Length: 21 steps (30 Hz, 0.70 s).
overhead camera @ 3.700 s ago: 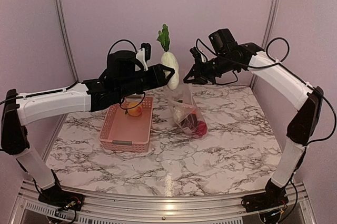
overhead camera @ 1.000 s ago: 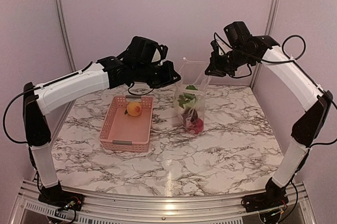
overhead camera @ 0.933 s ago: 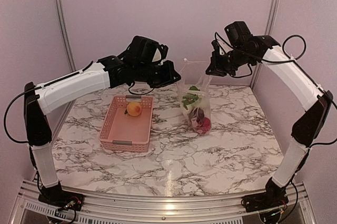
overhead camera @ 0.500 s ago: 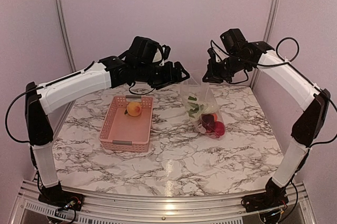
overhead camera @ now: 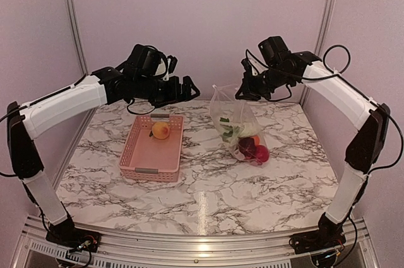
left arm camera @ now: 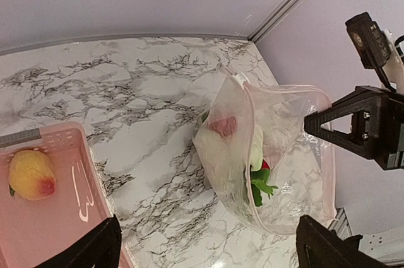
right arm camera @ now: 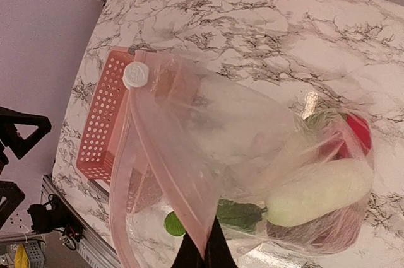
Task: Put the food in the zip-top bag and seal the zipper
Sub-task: Pick up the fake fruit from the bin.
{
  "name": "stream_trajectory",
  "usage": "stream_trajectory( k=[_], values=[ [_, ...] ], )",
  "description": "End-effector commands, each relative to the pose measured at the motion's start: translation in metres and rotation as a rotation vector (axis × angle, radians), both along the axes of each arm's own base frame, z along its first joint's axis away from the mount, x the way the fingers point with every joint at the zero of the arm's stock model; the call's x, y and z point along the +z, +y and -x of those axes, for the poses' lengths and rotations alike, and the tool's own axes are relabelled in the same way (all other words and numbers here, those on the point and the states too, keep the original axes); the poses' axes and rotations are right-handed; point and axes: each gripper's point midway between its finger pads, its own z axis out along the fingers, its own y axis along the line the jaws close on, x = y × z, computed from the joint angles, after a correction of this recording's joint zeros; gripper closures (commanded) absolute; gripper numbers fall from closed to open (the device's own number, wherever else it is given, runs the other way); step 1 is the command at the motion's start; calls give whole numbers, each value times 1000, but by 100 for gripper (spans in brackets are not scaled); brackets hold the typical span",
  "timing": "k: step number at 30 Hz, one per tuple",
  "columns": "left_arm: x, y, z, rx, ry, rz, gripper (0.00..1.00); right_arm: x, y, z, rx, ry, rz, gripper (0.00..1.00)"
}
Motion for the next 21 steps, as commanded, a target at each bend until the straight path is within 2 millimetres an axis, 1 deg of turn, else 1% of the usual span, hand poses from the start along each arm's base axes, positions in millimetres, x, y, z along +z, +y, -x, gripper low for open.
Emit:
stream_trajectory(
  k=[1, 2, 3, 4, 6, 7, 8, 9, 11, 13, 17, 21],
  values=[
    [32, 38, 8, 36, -144, -139, 1, 20, 9, -6, 31, -60, -23, 100],
    [43, 49, 6, 81, -179, -152, 1, 22, 10, -6, 36, -64, -23, 100],
    [53, 64, 3, 151, -217, -166, 1, 23, 10, -6, 37, -68, -22, 100],
    [52, 86, -2, 273, -226, -186, 1, 24, 10, -6, 39, -74, -22, 100],
    [41, 131, -8, 517, -241, -227, 1, 25, 10, -6, 45, -82, -21, 100],
    [26, 140, -7, 539, -222, -253, 1, 25, 10, -7, 45, -81, -20, 100],
    [10, 144, -7, 529, -184, -273, 1, 23, 11, -7, 47, -80, -20, 100],
    [-4, 147, -8, 523, -137, -286, 1, 23, 11, -7, 50, -80, -20, 100],
    [-30, 140, -8, 457, -61, -313, 1, 21, 13, -6, 59, -75, -24, 100],
    [-45, 132, -6, 405, -35, -321, 1, 20, 14, -6, 67, -72, -24, 100],
    [-63, 120, -5, 332, -31, -308, 1, 18, 17, -7, 75, -68, -27, 100],
    [-83, 114, -8, 310, 12, -320, 4, 18, 22, -5, 90, -68, -35, 100]
  ],
)
